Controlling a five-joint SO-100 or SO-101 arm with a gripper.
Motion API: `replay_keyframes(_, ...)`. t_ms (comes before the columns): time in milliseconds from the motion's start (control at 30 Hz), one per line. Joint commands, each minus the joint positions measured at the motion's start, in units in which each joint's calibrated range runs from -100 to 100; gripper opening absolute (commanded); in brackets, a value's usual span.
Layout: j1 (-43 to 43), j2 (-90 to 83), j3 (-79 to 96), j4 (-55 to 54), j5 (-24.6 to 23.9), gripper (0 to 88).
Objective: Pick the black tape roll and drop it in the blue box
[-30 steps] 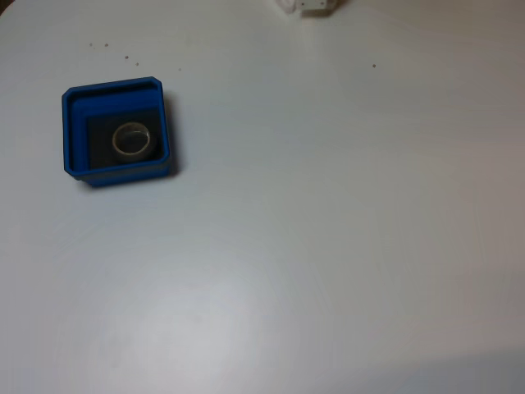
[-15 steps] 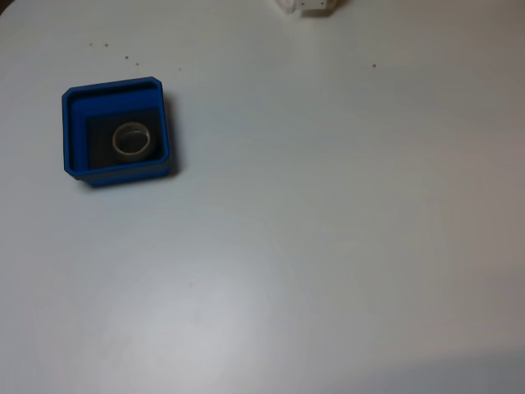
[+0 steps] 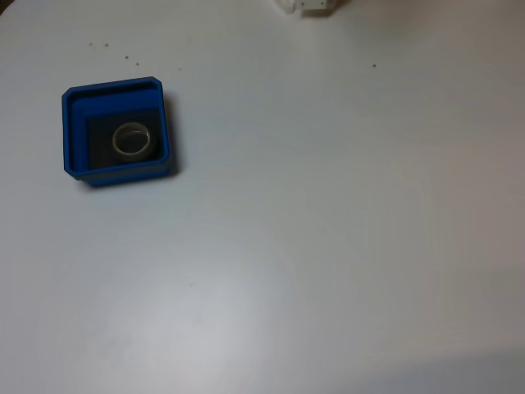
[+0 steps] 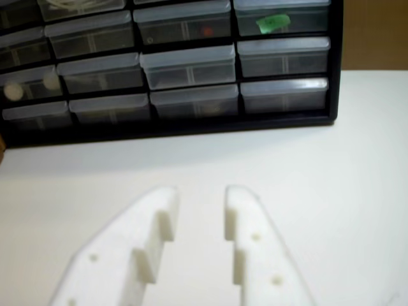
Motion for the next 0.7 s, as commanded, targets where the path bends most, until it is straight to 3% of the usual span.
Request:
replay_keyframes(0,0.30,-3.43,7.98,-0.18,0.41,0.9)
replay_keyframes(667,0.30,-18.48,36.01,-0.26,0.41,0.9)
